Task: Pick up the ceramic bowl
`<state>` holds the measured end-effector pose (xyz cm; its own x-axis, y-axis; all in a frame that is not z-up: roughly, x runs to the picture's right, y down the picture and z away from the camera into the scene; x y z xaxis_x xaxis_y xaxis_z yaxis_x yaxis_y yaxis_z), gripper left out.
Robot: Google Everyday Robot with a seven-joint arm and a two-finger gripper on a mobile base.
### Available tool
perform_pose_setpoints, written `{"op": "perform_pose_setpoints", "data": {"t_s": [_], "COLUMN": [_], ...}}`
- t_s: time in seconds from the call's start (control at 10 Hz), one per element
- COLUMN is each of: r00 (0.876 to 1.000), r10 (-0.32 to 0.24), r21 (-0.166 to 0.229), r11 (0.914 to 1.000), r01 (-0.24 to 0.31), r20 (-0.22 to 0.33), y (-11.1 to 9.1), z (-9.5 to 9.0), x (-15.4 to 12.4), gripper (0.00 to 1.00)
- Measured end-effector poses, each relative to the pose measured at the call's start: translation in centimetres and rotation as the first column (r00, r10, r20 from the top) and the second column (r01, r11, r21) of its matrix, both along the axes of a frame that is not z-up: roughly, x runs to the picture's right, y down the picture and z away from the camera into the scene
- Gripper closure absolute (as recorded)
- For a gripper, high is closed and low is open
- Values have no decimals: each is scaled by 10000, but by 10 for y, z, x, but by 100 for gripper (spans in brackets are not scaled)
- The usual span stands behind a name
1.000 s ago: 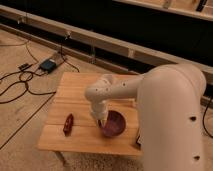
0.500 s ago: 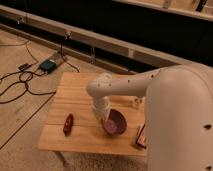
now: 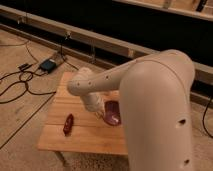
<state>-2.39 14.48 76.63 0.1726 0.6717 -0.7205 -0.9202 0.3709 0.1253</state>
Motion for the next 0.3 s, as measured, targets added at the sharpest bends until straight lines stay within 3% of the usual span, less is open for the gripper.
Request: {"op": "perform_pose_setpoints", "data": {"t_s": [0.1,0.3], "r00": [9977,9916], "r10": [-539,-969], "r21": [204,381], "r11": [9983,9942], "r01": [548,1004], "r20": [-421,-853], "y": [-7,-12], "z": [-3,-8], "x": [-2,-9], "gripper": [100,100]}}
